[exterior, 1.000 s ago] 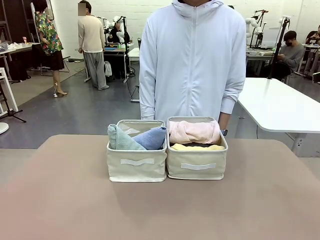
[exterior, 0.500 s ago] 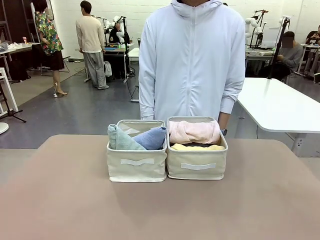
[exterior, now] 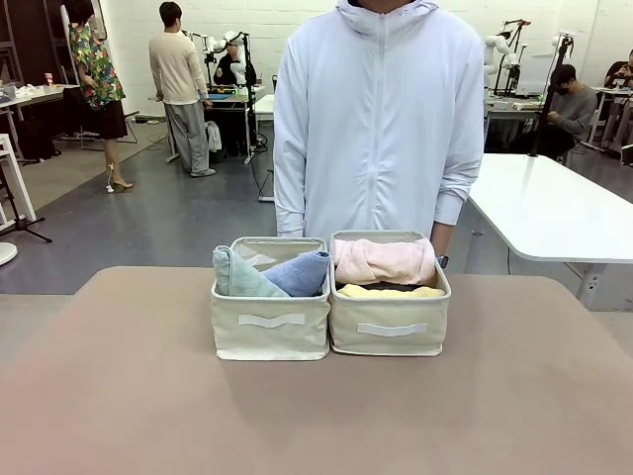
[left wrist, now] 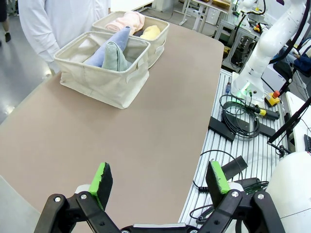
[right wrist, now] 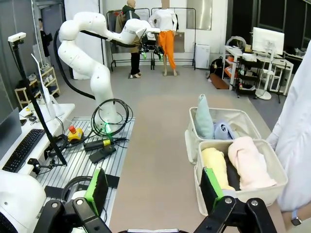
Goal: Sort the towels based on their folding style.
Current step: Pick up another triangle-folded towel from the table and place it in the left Fabric basket.
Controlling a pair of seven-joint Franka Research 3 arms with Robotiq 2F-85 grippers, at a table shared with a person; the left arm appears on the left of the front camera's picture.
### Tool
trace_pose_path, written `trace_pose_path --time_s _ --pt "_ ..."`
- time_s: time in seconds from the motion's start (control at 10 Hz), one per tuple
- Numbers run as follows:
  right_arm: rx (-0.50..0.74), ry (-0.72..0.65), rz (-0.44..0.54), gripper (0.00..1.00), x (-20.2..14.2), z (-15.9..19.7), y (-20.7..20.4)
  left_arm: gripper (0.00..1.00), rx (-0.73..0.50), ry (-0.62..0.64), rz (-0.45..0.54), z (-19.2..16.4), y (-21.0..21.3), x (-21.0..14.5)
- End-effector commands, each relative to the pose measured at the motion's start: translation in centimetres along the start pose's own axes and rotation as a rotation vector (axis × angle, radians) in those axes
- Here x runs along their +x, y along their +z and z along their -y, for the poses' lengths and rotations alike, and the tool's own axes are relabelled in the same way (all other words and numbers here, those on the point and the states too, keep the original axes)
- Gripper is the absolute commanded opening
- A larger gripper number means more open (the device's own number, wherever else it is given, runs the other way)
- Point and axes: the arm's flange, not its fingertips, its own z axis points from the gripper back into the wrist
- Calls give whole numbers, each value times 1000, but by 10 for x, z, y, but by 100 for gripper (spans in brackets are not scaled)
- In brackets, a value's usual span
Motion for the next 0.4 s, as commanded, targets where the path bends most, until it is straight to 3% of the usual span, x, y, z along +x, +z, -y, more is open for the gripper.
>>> trace_pose_path --time_s 0.0,0.3 --pt "15 7 -10 100 -2 0 1 100 1 -22 17 0 1 -1" --pt "15 7 -10 100 -2 0 1 100 1 -22 17 0 1 -1"
